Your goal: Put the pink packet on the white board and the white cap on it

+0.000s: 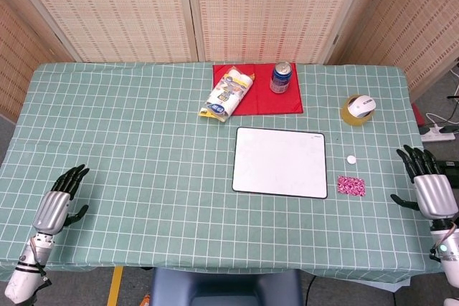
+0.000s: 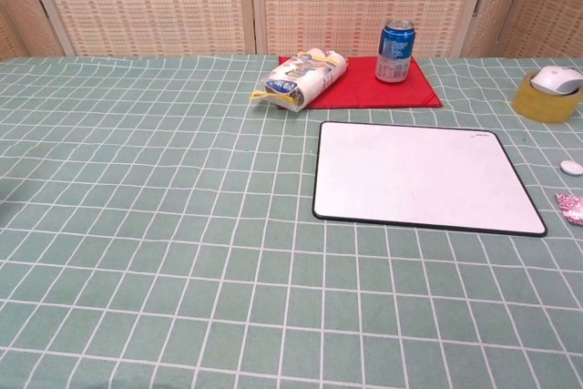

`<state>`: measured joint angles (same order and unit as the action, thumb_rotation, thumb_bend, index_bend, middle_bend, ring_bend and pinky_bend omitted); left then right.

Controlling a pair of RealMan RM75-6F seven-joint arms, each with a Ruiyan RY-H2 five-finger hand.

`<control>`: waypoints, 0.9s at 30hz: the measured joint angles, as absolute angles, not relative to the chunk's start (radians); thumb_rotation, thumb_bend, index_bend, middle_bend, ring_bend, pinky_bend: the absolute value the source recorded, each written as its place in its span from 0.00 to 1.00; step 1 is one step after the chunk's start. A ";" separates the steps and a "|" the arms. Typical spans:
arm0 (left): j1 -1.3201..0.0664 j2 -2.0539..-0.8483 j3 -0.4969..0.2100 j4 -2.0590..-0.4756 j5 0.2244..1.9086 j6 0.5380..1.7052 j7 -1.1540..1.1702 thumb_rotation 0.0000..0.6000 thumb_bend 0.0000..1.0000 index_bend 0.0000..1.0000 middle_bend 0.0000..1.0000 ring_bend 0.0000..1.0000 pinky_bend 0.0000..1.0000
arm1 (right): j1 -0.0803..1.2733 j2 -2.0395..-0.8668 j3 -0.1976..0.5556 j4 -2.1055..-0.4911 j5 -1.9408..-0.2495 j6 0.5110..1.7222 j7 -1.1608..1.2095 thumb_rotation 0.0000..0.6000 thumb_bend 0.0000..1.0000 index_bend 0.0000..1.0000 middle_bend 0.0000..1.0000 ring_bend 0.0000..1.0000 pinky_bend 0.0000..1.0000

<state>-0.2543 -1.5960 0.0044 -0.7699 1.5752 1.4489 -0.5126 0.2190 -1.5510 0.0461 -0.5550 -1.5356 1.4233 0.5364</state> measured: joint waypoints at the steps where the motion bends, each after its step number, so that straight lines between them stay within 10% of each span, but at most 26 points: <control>1: -0.253 -1.596 0.005 -0.771 1.576 1.452 -0.508 1.00 0.28 0.00 0.00 0.00 0.12 | 0.223 -1.550 0.049 -0.558 -1.533 1.420 0.524 1.00 0.00 0.11 0.39 0.41 0.60; 3: -0.253 -1.596 0.007 -0.775 1.579 1.450 -0.507 1.00 0.28 0.00 0.00 0.00 0.12 | 0.230 -1.545 0.048 -0.570 -1.533 1.404 0.508 1.00 0.00 0.15 0.62 0.67 0.85; 7: -0.254 -1.595 0.008 -0.782 1.580 1.448 -0.506 1.00 0.28 0.00 0.00 0.00 0.12 | 0.255 -1.517 0.044 -0.646 -1.531 1.332 0.443 1.00 0.00 0.20 0.78 0.81 0.98; 27: -0.259 -1.583 0.015 -0.802 1.579 1.421 -0.520 1.00 0.28 0.00 0.00 0.00 0.12 | 0.370 -1.325 0.108 -1.206 -1.192 0.892 -0.116 1.00 0.03 0.38 0.98 0.99 1.00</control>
